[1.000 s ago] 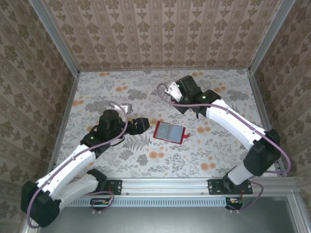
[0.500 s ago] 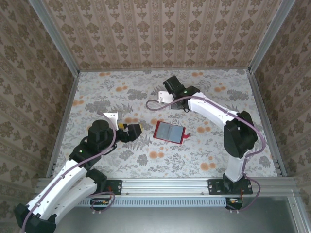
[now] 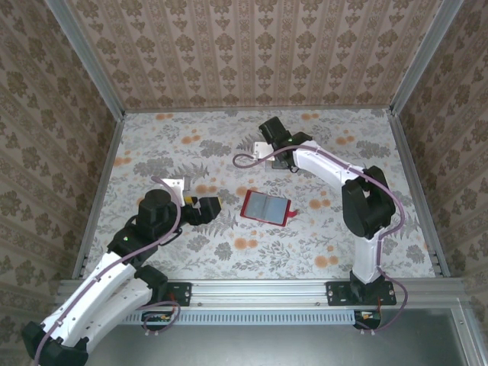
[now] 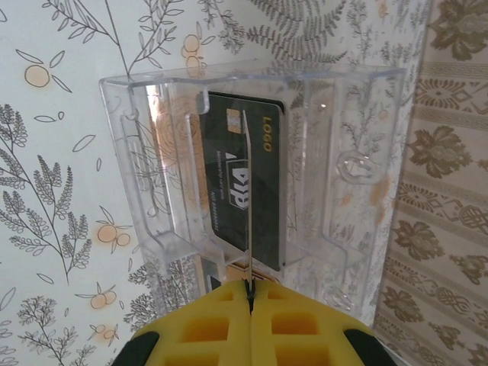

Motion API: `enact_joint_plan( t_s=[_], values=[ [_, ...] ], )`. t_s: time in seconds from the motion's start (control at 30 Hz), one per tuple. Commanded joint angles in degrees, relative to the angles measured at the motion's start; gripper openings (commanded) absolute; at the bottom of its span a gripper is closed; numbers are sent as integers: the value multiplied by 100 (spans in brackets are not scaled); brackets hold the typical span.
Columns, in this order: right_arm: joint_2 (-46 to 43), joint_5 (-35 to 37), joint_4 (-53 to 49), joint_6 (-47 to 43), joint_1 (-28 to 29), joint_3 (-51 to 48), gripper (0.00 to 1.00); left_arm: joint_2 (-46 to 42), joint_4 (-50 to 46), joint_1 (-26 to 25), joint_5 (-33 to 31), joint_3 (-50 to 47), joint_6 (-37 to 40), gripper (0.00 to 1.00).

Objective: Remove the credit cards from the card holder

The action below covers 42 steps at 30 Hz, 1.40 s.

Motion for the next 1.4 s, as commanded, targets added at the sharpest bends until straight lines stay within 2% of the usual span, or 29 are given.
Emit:
enact_joint_plan(
  t_s=[0.0, 0.73, 0.9, 1.13, 1.23, 1.37],
  values=[
    [164, -34, -4, -3, -18, 140, 0, -4, -57, 42, -84, -33, 119, 100],
    [629, 49, 205, 128, -196, 326, 0, 43, -51, 86, -91, -35, 163, 100],
    [737, 97, 438, 205, -207, 384, 14, 40, -78, 100, -117, -30, 171, 100],
    [864, 171, 539, 346, -233, 568, 17, 38, -52, 122, -118, -45, 179, 100],
    [895, 228, 592, 384, -268, 595, 26, 49, -52, 130, -117, -58, 180, 100],
    [920, 267, 632, 444, -312, 597, 26, 79, -25, 153, -83, -63, 180, 100]
  ],
)
